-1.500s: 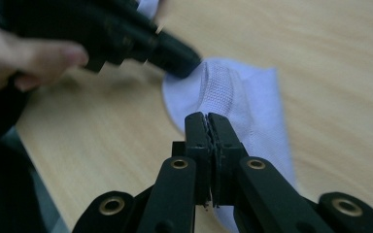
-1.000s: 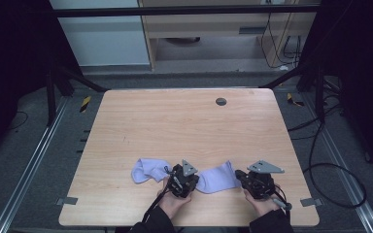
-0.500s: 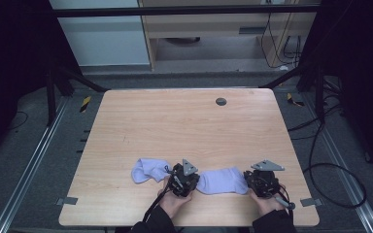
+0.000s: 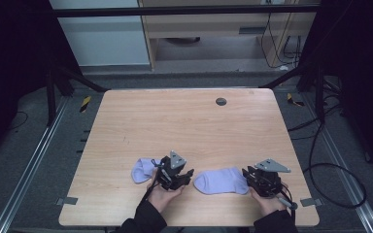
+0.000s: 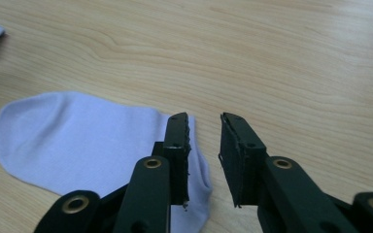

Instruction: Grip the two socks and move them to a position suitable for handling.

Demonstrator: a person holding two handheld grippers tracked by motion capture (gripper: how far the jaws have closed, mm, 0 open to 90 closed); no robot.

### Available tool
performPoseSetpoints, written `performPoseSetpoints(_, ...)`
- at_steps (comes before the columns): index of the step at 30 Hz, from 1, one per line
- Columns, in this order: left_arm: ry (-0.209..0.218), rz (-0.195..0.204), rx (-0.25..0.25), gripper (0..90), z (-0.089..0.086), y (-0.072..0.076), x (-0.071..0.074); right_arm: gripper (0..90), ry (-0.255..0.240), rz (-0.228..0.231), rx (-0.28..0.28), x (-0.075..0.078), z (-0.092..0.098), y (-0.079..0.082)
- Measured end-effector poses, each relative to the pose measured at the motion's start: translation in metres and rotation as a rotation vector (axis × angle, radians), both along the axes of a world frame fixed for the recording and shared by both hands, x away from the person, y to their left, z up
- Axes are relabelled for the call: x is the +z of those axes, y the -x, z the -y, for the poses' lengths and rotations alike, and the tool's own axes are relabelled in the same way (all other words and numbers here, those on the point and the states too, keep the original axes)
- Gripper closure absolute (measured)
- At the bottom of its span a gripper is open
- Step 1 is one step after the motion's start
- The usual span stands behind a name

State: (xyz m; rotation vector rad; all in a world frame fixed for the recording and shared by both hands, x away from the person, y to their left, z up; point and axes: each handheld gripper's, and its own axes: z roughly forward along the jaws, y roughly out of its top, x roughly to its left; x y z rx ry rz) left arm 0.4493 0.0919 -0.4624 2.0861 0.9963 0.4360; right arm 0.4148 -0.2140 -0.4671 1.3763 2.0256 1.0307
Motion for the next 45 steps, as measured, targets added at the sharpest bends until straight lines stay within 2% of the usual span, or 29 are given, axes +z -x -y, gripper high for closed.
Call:
performPoseSetpoints(1,0.003,0.016,0.014,51.1,-0.012,-0.001,0.008,70.6,-0.003,0.005,0.014,0.001,-0.003,0.0)
performPoseSetpoints(3,0.007,0.028,0.028,48.8,-0.025,-0.001,0.016,68.6,-0.007,0.013,0.028,0.002,-0.005,0.0)
performPoseSetpoints(4,0.007,0.028,0.028,47.9,-0.025,-0.001,0.016,67.7,-0.009,0.018,0.033,0.003,-0.007,-0.001)
performPoseSetpoints(6,0.014,0.037,0.05,46.9,-0.039,-0.002,0.022,66.6,-0.014,0.021,0.038,0.004,-0.009,0.0)
performPoseSetpoints(7,0.022,0.038,0.069,44.4,-0.054,-0.002,0.027,65.3,-0.012,0.037,0.052,0.007,-0.012,-0.001)
performPoseSetpoints(8,0.022,0.038,0.069,43.8,-0.054,-0.002,0.027,65.3,-0.012,0.037,0.052,0.007,-0.012,-0.001)
performPoseSetpoints(9,0.025,0.043,0.098,43.4,-0.069,-0.002,0.03,63.6,-0.018,0.045,0.063,0.01,-0.015,-0.002)
performPoseSetpoints(10,0.025,0.043,0.098,42.9,-0.069,-0.002,0.03,63.6,-0.018,0.045,0.063,0.01,-0.015,-0.002)
performPoseSetpoints(12,0.033,0.047,0.135,42.3,-0.088,-0.001,0.033,63.2,-0.022,0.043,0.077,0.013,-0.021,-0.003)
performPoseSetpoints(13,0.033,0.047,0.135,41.9,-0.088,-0.001,0.033,62.8,-0.022,0.046,0.084,0.014,-0.023,-0.004)
performPoseSetpoints(18,0.031,0.053,0.187,40.9,-0.117,0.003,0.032,60.2,-0.032,0.061,0.106,0.02,-0.031,-0.006)
performPoseSetpoints(19,0.027,0.052,0.204,40.7,-0.127,0.004,0.031,59.1,-0.039,0.061,0.116,0.022,-0.036,-0.007)
performPoseSetpoints(20,0.027,0.052,0.204,40.6,-0.127,0.004,0.031,59.0,-0.039,0.061,0.126,0.022,-0.039,-0.009)
performPoseSetpoints(21,0.025,0.05,0.221,40.5,-0.135,0.006,0.028,58.6,-0.04,0.063,0.135,0.023,-0.042,-0.01)
performPoseSetpoints(28,0.013,0.037,0.257,40.3,-0.154,0.009,0.019,56.8,-0.044,0.064,0.19,0.027,-0.068,-0.018)
performPoseSetpoints(33,-0.001,0.014,0.279,40.6,-0.167,0.011,0.008,54.7,-0.04,0.039,0.236,0.027,-0.097,-0.029)
performPoseSetpoints(34,-0.001,0.014,0.279,40.7,-0.167,0.011,0.008,54.7,-0.04,0.039,0.236,0.027,-0.097,-0.029)
performPoseSetpoints(43,-0.018,-0.014,0.309,43.6,-0.181,0.01,-0.003,53.5,-0.012,0.021,0.307,0.025,-0.141,-0.042)
performPoseSetpoints(44,-0.02,-0.023,0.312,45.2,-0.182,0.009,-0.004,53.6,-0.011,0.017,0.325,0.024,-0.151,-0.044)
performPoseSetpoints(45,-0.02,-0.023,0.312,46.2,-0.182,0.009,-0.004,53.6,-0.011,0.017,0.325,0.024,-0.151,-0.044)
